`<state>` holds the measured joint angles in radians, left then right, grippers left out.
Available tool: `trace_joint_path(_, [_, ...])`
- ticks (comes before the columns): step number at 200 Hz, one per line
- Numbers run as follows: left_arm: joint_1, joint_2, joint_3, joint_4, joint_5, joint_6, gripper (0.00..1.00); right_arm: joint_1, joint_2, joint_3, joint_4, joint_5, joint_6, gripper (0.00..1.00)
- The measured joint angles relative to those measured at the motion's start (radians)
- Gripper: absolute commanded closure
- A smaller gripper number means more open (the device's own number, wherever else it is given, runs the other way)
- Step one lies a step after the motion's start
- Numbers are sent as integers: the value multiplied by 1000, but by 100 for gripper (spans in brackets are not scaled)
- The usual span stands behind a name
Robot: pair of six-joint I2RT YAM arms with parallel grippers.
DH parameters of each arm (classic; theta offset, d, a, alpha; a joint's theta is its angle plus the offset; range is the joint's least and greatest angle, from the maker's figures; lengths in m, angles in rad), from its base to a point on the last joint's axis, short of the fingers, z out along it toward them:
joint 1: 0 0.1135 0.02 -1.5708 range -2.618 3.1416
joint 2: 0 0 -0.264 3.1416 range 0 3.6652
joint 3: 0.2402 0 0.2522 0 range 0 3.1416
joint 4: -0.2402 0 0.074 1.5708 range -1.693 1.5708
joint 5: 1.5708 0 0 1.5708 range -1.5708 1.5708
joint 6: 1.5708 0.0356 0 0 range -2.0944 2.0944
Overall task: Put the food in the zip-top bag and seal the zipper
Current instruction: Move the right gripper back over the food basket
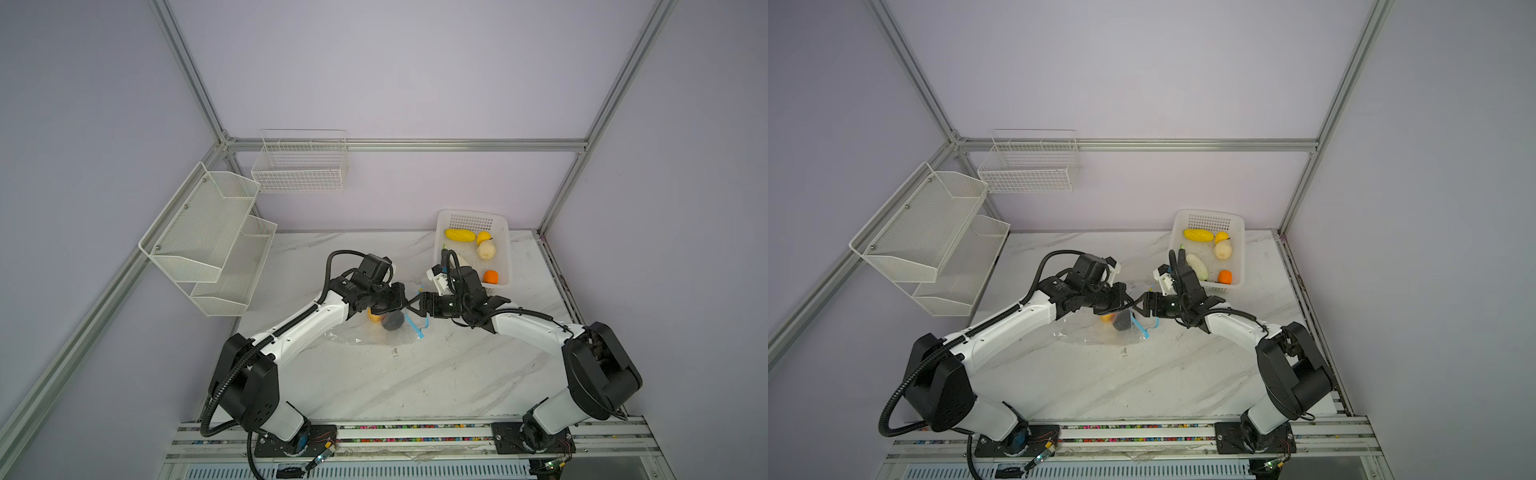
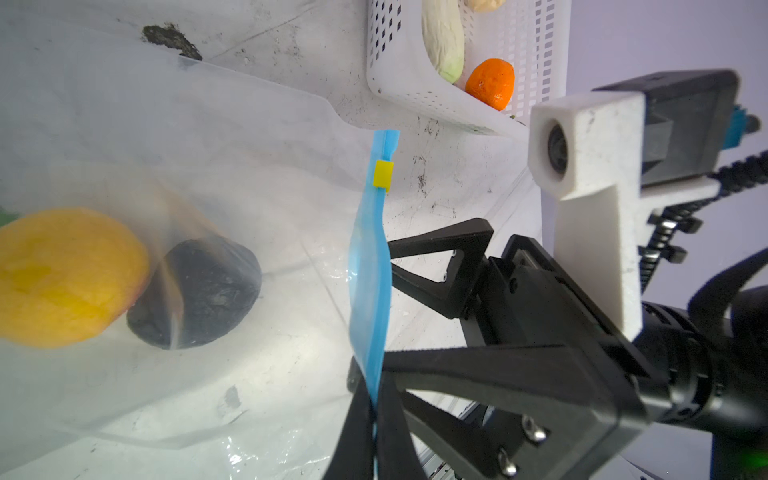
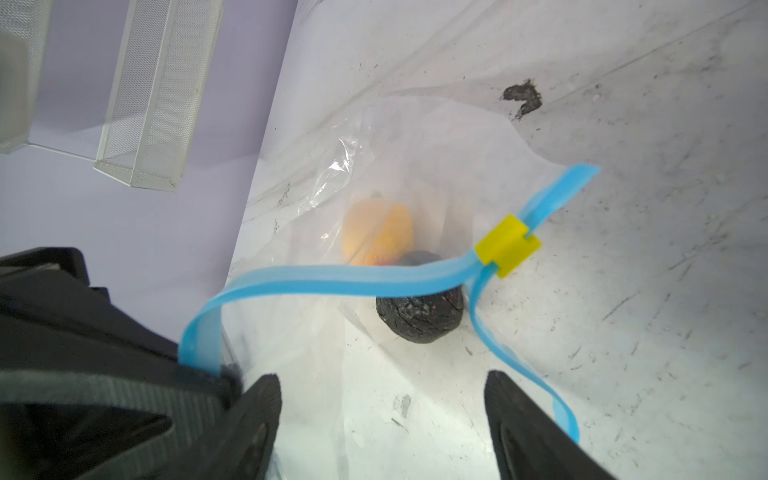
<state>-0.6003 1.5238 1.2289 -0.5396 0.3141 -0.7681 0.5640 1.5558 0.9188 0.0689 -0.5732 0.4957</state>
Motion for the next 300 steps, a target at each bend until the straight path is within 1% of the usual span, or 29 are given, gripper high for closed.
trace_joint_path(39, [0,-12,0,0,-5,0,100,0,-15,18,-25,11,-15,21])
trace_joint_path(69, [3,-13,0,0,-6,0,100,-11,-72,46,-88,57,-35,22])
trace_joint_path(91, [4,-13,0,0,-7,0,100,-42,-108,103,-144,90,-65,23])
trace_joint_path(117, [5,-13,0,1,-7,0,100,-92,-119,200,-209,181,-114,25])
trace_joint_path(139, [5,-13,0,5,-6,0,100,-113,-100,287,-269,313,-162,25])
trace_joint_path(163, [5,-13,0,12,-3,0,100,-123,-28,380,-300,458,-218,26])
trace_joint_path(185, [5,-13,0,21,-1,0,100,-140,52,447,-314,557,-264,26])
trace_joint_path(216, [5,0,0,30,8,0,100,-187,206,562,-326,685,-328,26])
trace_joint_path(253, [5,26,0,32,20,1,100,-241,362,683,-342,769,-378,26])
trace_joint_path(300, [9,61,0,32,34,1,100,-310,506,807,-354,825,-419,26])
